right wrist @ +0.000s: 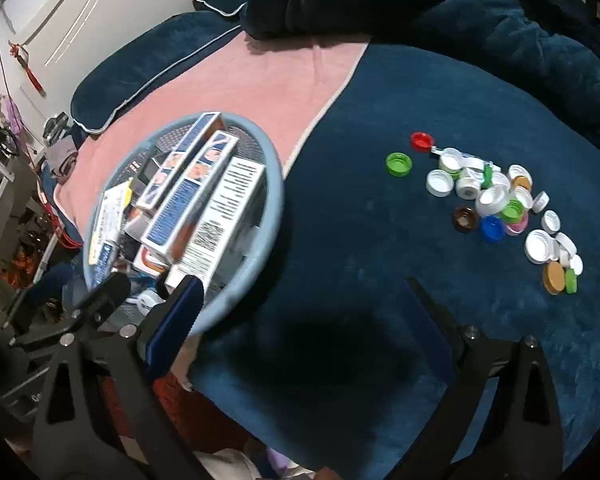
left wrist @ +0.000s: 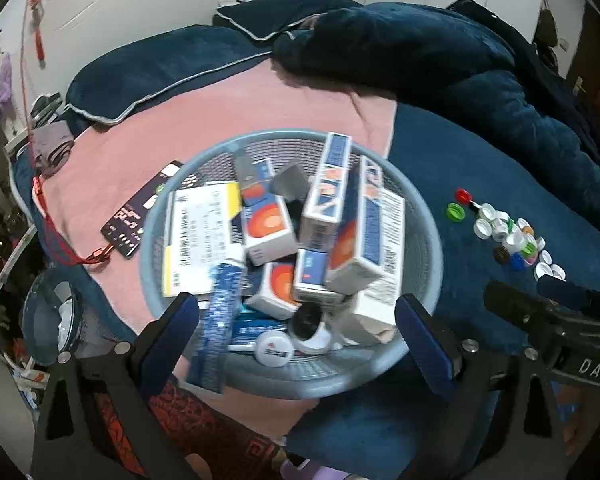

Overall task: Organize objects
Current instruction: 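Move both open grippers back over the remaining caps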

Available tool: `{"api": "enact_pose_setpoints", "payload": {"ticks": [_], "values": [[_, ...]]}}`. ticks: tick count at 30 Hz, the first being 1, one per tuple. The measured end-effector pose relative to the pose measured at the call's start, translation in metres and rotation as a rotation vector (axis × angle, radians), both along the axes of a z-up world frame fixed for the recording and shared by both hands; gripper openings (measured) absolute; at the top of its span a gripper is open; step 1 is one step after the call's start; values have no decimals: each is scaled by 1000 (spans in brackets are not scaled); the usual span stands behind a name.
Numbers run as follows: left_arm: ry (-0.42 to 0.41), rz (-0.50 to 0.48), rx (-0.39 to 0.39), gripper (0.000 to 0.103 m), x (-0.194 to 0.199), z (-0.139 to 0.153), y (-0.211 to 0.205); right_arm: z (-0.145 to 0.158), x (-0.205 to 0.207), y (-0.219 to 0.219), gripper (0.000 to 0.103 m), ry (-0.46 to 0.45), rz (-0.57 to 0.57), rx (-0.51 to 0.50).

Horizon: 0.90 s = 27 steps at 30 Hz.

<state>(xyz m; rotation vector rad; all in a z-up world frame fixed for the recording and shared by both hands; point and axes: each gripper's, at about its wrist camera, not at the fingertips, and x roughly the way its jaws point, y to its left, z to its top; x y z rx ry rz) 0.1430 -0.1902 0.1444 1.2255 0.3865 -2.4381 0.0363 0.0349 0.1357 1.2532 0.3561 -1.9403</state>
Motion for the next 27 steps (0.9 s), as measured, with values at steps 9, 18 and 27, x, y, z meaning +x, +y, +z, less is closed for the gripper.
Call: {"api": "enact_pose_setpoints", "payload": {"ticks": [9,18,27], "values": [[-3,-59,-12,99,-19,2,31,0,-17,32,98,-8,-57,0],[-34,-136,-9,99,-45,-9,72,-8,-41,72,98,-41,-140,2],[-66,-217,0,100,-73,-25,115,-17,-69,117,98,-59,-239,5]]}}
